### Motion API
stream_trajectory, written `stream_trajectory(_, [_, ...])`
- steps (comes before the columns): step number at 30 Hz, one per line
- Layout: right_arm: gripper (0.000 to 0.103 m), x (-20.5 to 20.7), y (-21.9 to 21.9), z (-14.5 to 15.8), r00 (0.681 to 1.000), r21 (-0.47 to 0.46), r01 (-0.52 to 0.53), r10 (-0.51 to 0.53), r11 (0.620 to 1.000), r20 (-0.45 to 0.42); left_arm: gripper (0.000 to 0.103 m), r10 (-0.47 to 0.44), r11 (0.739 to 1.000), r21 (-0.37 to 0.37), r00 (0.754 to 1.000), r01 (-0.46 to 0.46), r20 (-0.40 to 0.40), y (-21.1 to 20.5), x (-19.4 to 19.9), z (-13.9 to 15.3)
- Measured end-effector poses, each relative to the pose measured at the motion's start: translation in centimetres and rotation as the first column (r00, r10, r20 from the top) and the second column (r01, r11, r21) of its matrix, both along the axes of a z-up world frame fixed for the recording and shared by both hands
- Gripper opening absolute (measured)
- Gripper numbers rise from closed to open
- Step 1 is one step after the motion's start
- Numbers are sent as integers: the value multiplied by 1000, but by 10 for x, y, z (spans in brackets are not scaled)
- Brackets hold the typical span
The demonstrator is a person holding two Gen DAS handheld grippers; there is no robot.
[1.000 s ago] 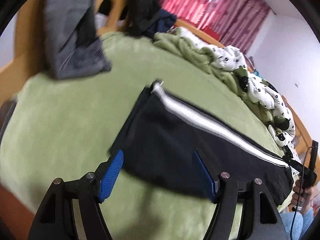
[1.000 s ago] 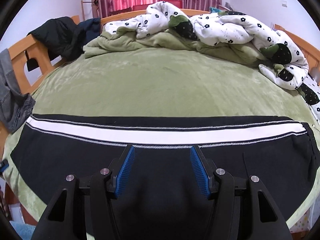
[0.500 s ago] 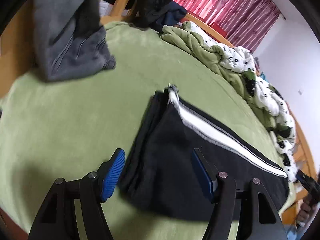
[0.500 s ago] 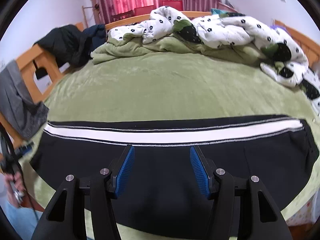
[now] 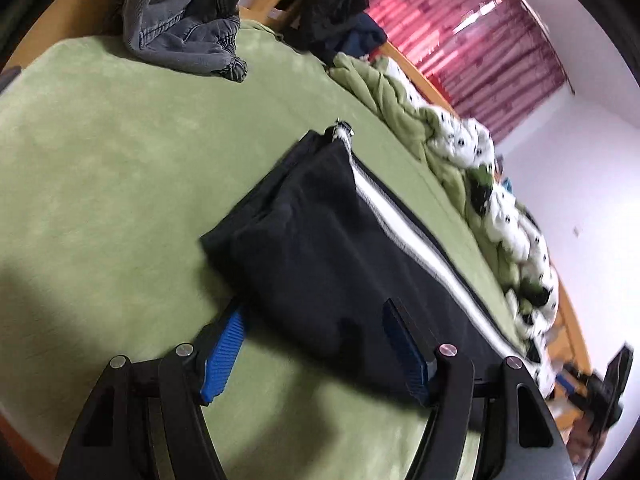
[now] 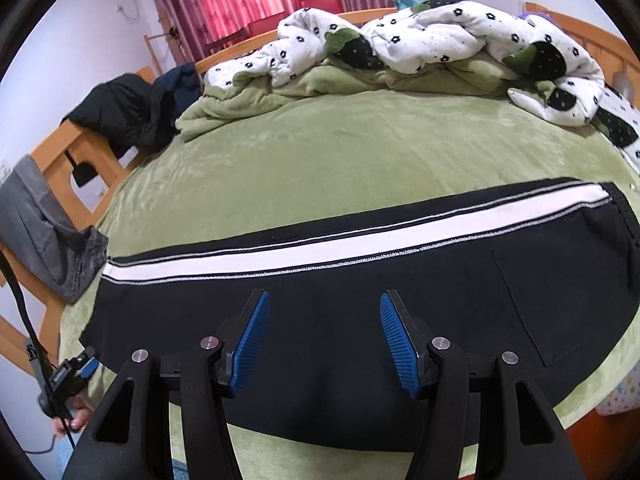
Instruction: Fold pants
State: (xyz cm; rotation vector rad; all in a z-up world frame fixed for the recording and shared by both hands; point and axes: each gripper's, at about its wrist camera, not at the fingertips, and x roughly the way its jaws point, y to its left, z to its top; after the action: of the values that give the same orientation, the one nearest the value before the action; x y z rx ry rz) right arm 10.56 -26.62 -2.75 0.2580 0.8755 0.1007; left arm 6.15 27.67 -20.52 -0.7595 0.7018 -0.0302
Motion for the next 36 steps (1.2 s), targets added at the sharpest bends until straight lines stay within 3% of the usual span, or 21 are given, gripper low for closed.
stream_trajectory(1, [57, -1, -1, 0, 1000, 8, 3, -3, 1000, 2, 64, 20, 1000, -7, 1000, -20, -4, 1, 4, 0])
stream_trajectory(2, [57, -3, -4, -1, 1000, 14, 10, -10, 1000, 2, 47, 50, 999, -15, 999, -50, -10, 4, 8, -1])
stream_trajectory(3, [57, -4, -6, -2, 1000, 16, 19, -19, 1000, -2, 13, 72, 997, -16, 997, -73, -23, 8, 11, 0])
stream_trajectory(4, [57, -3, -7, -3, 1000, 16, 20, -20, 1000, -8, 11, 81, 997, -19, 996, -81, -29, 14, 12, 3])
stream_trajectory(6, [57, -4, -6, -5, 1000, 1, 16, -16, 1000, -19, 9, 99, 993, -62, 994, -96, 41, 26, -3, 17])
stream_trajectory(7, [57, -6, -5, -4, 1000, -4, 15, -15, 1000, -13, 9, 113, 993, -44, 991, -110, 70, 27, -11, 26])
stream_trajectory(9, [57, -9, -6, -3, 1000, -7, 6, -6, 1000, 3, 9, 103, 993, 59, 994, -105, 49, 17, -14, 32])
stream_trajectory(11, [57, -12, -5, -2, 1000, -19, -10, 10, 1000, 15, 10, 122, 989, 90, 992, -121, -15, 10, -11, 21])
stream_trajectory(13, [57, -12, -4, -3, 1000, -23, -26, 27, 999, 17, 18, 137, 989, 68, 987, -132, -79, 13, -7, 7])
stream_trajectory(15, [57, -13, -6, -4, 999, -25, -42, 43, 999, 17, 29, 167, 985, -26, 984, -169, -68, 20, -14, -1])
stream_trajectory(17, [57, -15, -7, -5, 998, -31, -56, 56, 998, 18, 37, 182, 980, -71, 982, -184, -43, 21, -17, -2])
stream_trajectory(21, [57, -16, -15, -8, 998, -28, -68, 68, 997, 13, 45, 170, 985, 34, 983, -169, -63, 4, 1, 4])
stream_trajectory(23, [57, -15, -22, -10, 998, -5, -62, 62, 998, 10, 42, 192, 980, 67, 977, -186, -88, -1, 10, 4])
stream_trajectory(25, [57, -15, -26, -10, 998, 13, -55, 54, 998, 8, 21, 214, 975, 78, 971, -206, -110, 1, 17, 8])
stream_trajectory(26, [57, -15, -30, -11, 999, 20, -48, 48, 999, 8, 16, 199, 979, 64, 973, -192, -117, 4, 20, 11])
stream_trajectory(29, [57, -17, -37, -11, 999, 32, -33, 33, 999, 12, 13, 181, 982, 76, 975, -172, -126, 3, 27, 36])
stream_trajectory(30, [57, -17, -39, -11, 999, 36, -30, 29, 999, 14, 12, 169, 982, 100, 979, -158, -112, -1, 28, 49])
stream_trajectory(33, [57, -18, -45, -11, 999, 44, -34, 33, 998, 24, 12, 113, 960, 266, 991, -91, -71, -33, 38, 101])
stream_trajectory(36, [57, -20, -56, -11, 999, 61, -21, 19, 998, 33, 12, 23, 886, 463, 1000, -17, -8, -85, 45, 156])
